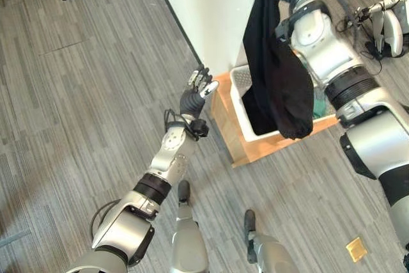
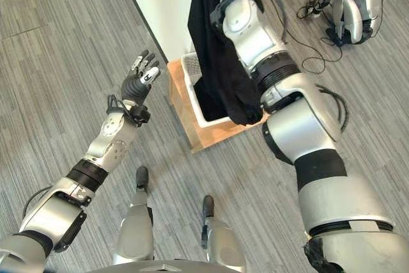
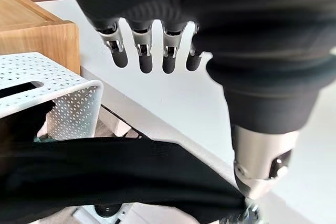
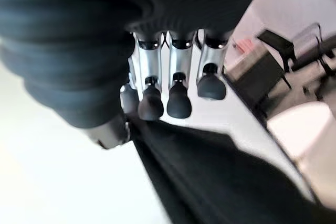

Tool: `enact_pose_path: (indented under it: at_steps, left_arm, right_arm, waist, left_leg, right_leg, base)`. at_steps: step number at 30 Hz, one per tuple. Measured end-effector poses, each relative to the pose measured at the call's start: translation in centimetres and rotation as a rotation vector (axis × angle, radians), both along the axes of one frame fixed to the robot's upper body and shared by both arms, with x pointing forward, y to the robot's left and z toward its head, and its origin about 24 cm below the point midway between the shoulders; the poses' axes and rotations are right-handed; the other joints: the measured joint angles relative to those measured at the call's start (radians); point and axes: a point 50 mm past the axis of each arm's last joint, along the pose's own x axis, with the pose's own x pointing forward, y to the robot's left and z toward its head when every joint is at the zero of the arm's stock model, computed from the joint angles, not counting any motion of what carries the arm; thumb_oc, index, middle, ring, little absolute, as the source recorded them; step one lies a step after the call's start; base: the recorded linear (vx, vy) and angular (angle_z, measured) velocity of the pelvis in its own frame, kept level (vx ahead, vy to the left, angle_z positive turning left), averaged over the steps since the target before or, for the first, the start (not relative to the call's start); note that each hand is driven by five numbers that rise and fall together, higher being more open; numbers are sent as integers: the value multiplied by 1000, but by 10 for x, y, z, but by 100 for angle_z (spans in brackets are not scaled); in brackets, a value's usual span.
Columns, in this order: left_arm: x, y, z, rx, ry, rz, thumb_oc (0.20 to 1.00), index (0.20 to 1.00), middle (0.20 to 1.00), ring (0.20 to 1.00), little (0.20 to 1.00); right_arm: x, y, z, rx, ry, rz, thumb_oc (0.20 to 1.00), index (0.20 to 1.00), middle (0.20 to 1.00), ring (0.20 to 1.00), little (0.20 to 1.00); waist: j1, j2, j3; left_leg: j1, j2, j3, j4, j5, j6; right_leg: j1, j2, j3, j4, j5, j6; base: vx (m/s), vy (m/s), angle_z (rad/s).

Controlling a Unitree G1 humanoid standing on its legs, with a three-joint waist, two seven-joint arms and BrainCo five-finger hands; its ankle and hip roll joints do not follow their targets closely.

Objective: Pick up bed clothes into laundry basket.

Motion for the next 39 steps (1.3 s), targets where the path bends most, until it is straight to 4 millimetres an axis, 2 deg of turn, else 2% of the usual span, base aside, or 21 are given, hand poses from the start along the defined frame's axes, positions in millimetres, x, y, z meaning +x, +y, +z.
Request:
enact_pose_path:
  at_steps: [3,6,8,9,10,11,14,16,18,19,20,21,23,25,29,31,32,35,36,38,39]
  left_arm:
    - [-8,2,-10,-10,19,-3,1000,1000,1000,1000,1000]
    - [-11,5,-17,-4,39,2,1000,1000,1000,1000,1000]
    - [-10,8,-22,6,61,15,1000,1000,1000,1000,1000]
    - [-12,4,-26,15,74,0,1000,1000,1000,1000,1000]
    - [-12,4,-27,16,75,-2,1000,1000,1000,1000,1000]
    - [-12,3,-28,23,76,-11,1000,1000,1000,1000,1000]
    - [-13,-2,-28,17,76,-26,1000,1000,1000,1000,1000]
    - [-13,-2,-27,17,72,-28,1000,1000,1000,1000,1000]
    - [-13,-4,-25,15,64,-35,1000,1000,1000,1000,1000]
    - [-11,-9,-20,5,49,-48,1000,1000,1000,1000,1000]
    - [-10,-11,-18,2,41,-52,1000,1000,1000,1000,1000]
    - [-10,-11,-16,1,36,-53,1000,1000,1000,1000,1000]
    - [-10,-12,-16,0,36,-56,1000,1000,1000,1000,1000]
    - [-9,-12,-17,-5,38,-55,1000,1000,1000,1000,1000]
    - [-8,-13,-16,-14,40,-45,1000,1000,1000,1000,1000]
    - [-7,-11,-14,-14,34,-32,1000,1000,1000,1000,1000]
    - [-7,-7,-11,-22,24,-14,1000,1000,1000,1000,1000]
    - [-9,0,-7,-3,-4,6,1000,1000,1000,1000,1000]
    - [-9,2,-5,-9,-13,10,1000,1000,1000,1000,1000]
    - [-9,5,-3,-4,-21,25,1000,1000,1000,1000,1000]
    - [-10,4,-3,13,-30,26,1000,1000,1000,1000,1000]
  right_arm:
    - [-1,-22,4,-9,-15,-55,200,200,200,200,200]
    - [0,-62,-5,-13,7,-165,200,200,200,200,200]
    - [6,-75,-30,-2,93,-221,200,200,200,200,200]
    - [12,-84,-56,20,167,-251,200,200,200,200,200]
    - [13,-86,-60,26,190,-262,200,200,200,200,200]
    - [17,-89,-91,78,296,-294,200,200,200,200,200]
    - [19,-82,-107,102,336,-268,200,200,200,200,200]
    - [21,-70,-117,106,364,-236,200,200,200,200,200]
    - [22,-45,-130,111,386,-174,200,200,200,200,200]
    - [22,-31,-141,123,418,-131,200,200,200,200,200]
    - [22,-28,-146,126,431,-123,931,931,931,931,931]
    - [22,-25,-149,124,439,-117,1000,1000,1000,1000,1000]
    - [22,-24,-147,117,430,-112,1000,1000,1000,1000,1000]
    - [21,-24,-137,88,387,-101,1000,1000,1000,1000,1000]
    - [16,-23,-109,53,275,-63,1000,1000,1000,1000,1000]
    - [12,-22,-97,28,216,-41,1000,1000,1000,1000,1000]
    - [5,-23,-83,-13,146,-23,1000,1000,1000,1000,1000]
    - [-5,-32,-69,-19,46,-28,1000,1000,1000,1000,1000]
    - [-9,-37,-67,-9,21,-27,1000,1000,1000,1000,1000]
    - [-14,-49,-76,-27,24,-58,1000,1000,1000,1000,1000]
    - [-20,-54,-80,-50,19,-54,1000,1000,1000,1000,1000]
  waist:
    - [-2,0,-1]
    - [-1,3,-9]
    - [-14,14,-4]
    - [-18,36,3]
    - [-20,38,4]
    - [-26,62,19]
    - [-33,108,45]
    - [-35,127,55]
    - [-35,149,68]
    - [-33,172,95]
    - [-30,179,102]
    - [-27,182,106]
    - [-25,181,110]
    - [-24,181,110]
    - [-23,177,110]
    - [-23,164,112]
    - [-25,149,112]
    - [-30,94,82]
    - [-35,74,70]
    - [-44,15,29]
    - [-50,1,20]
  left_leg:
    - [-5,4,5,0,4,5]
    - [-54,-8,7,0,23,10]
    - [-62,-9,13,0,37,5]
    - [-64,-8,18,0,37,7]
    - [-64,-10,19,0,35,9]
    - [-70,-32,58,0,44,14]
    - [-71,-38,74,0,42,15]
    - [-83,-35,85,0,41,15]
    - [-105,-36,88,0,41,15]
    - [-112,-38,86,0,43,14]
    - [-117,-38,84,0,43,14]
    - [-122,-38,83,0,44,15]
    - [-125,-42,77,0,51,9]
    - [-130,-47,58,0,55,14]
    - [-125,-45,30,0,57,16]
    - [-107,-44,25,0,56,16]
    - [-86,-42,16,0,55,15]
    - [-66,-39,11,0,32,8]
    - [-63,-39,11,0,31,8]
    - [-50,-32,16,-1,21,7]
    - [-47,-31,17,-1,20,7]
  right_leg:
    - [-30,-1,7,32,-10,11]
    - [-50,-6,15,-10,-12,12]
    - [-62,-7,18,-13,-12,12]
    - [-92,-5,21,36,-16,14]
    - [-92,-8,21,35,-16,14]
    - [-103,-33,49,6,-16,10]
    - [-109,-40,68,-14,1,4]
    - [-128,-38,79,-19,7,8]
    - [-158,-37,94,-22,23,5]
    - [-161,-39,101,-35,37,8]
    - [-162,-39,100,-42,42,8]
    - [-162,-40,98,-47,44,8]
    - [-160,-42,94,-49,43,8]
    - [-154,-47,69,-51,41,11]
    - [-129,-43,35,-49,41,11]
    - [-108,-41,26,-48,41,11]
    - [-82,-40,17,-49,39,13]
    - [-60,-39,16,-49,23,9]
    - [-52,-38,15,-51,18,4]
    - [-38,-32,16,-52,15,4]
    - [-28,-33,15,-58,15,2]
  base:
    - [-81,-5,-8]
    - [-103,27,0]
    - [-171,78,-10]
    - [-158,86,-9]
    - [-160,104,-32]
    - [-141,108,-30]
    - [-67,72,-25]
    - [-46,62,-23]
    - [-30,47,-19]
    - [-17,41,-11]
    - [0,0,0]
    - [13,0,7]
    - [23,-32,11]
    - [36,-64,21]
    - [66,-51,22]
    - [84,-54,12]
    - [75,-48,12]
    - [67,-41,5]
    - [63,-50,3]
    - [52,-62,3]
    - [45,-101,14]
